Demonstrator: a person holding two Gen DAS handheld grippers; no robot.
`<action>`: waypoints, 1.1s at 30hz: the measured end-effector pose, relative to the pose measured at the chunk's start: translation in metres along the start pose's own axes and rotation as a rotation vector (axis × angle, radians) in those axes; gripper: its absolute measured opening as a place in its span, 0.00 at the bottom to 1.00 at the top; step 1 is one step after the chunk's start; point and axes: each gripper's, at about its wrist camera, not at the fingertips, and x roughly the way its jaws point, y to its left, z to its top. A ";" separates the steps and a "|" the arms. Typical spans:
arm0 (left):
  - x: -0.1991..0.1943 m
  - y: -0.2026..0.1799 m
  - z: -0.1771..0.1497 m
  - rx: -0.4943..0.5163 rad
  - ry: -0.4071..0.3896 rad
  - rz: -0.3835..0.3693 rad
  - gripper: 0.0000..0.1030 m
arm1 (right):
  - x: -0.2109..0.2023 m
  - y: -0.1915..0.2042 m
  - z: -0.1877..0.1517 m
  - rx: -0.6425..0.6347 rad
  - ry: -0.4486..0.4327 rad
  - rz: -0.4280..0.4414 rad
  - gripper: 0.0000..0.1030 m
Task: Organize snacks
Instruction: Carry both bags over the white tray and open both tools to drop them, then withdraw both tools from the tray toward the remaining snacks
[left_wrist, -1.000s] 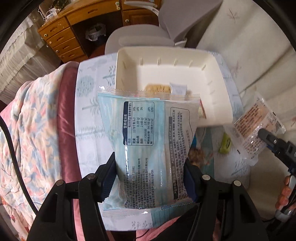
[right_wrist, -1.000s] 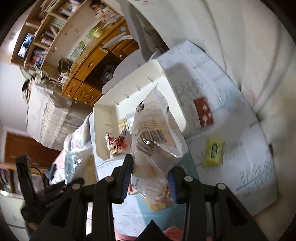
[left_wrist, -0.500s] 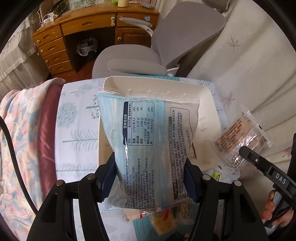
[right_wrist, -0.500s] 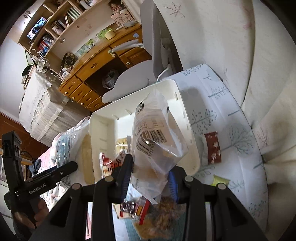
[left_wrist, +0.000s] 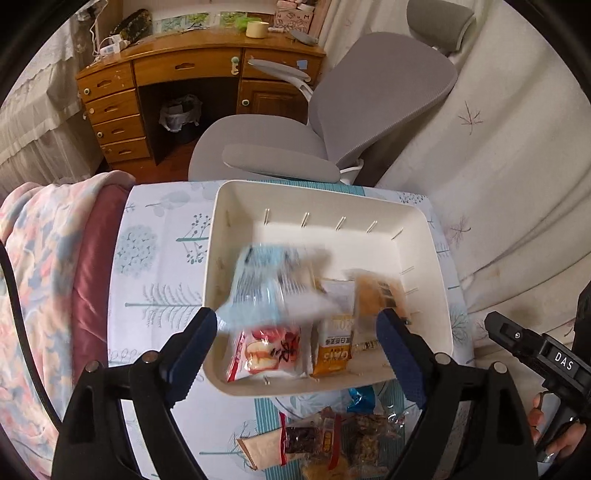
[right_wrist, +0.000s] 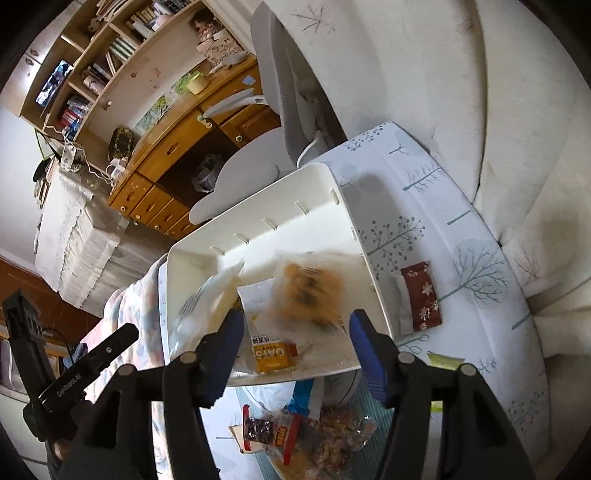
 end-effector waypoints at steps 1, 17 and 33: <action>-0.003 0.001 -0.003 -0.003 0.002 -0.001 0.85 | -0.002 -0.001 -0.001 0.003 -0.001 0.002 0.59; -0.067 0.013 -0.090 -0.057 -0.002 -0.004 0.85 | -0.040 -0.005 -0.066 -0.053 -0.013 0.047 0.59; -0.089 0.014 -0.166 -0.094 0.040 0.026 0.85 | -0.042 -0.021 -0.131 -0.065 0.095 0.096 0.67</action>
